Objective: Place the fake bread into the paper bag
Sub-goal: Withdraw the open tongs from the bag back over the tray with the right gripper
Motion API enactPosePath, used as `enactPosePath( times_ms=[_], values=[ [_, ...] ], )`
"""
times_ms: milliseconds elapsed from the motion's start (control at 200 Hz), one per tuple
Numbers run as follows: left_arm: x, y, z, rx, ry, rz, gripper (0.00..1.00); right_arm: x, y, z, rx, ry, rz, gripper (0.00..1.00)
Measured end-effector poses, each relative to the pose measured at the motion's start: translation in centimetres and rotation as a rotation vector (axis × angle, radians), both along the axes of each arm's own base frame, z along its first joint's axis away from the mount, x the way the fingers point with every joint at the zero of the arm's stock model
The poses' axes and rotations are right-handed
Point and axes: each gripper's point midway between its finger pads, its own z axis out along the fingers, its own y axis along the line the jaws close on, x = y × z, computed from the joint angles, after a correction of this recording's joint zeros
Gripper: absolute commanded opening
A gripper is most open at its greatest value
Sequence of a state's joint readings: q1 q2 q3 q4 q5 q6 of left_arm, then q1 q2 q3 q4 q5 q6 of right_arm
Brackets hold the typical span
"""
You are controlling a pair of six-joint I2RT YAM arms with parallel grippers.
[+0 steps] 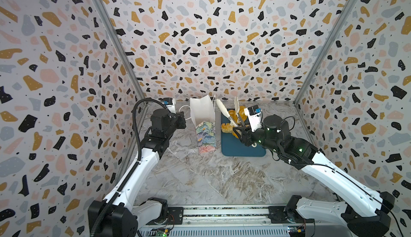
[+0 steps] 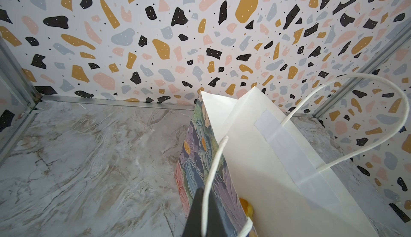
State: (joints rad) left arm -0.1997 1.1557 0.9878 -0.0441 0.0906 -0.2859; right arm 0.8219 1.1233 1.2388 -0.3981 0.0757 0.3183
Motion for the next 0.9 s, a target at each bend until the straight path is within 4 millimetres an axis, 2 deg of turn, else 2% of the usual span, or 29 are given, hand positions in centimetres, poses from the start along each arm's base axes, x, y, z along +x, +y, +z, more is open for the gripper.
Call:
enactPosePath(
  times_ms=[350,576,901],
  values=[
    [0.0,0.0,0.0,0.005,-0.001,-0.001,0.0,1.1,-3.6,-5.3,-0.108,0.083,-0.087,0.51],
    [0.0,0.0,0.0,0.005,-0.001,-0.001,0.0,1.7,-5.9,-6.7,-0.118,0.111,-0.142,0.51],
    [0.0,0.0,0.0,0.006,-0.001,-0.001,0.0,3.2,-7.7,-9.5,-0.126,0.195,-0.181,0.51]
  ],
)
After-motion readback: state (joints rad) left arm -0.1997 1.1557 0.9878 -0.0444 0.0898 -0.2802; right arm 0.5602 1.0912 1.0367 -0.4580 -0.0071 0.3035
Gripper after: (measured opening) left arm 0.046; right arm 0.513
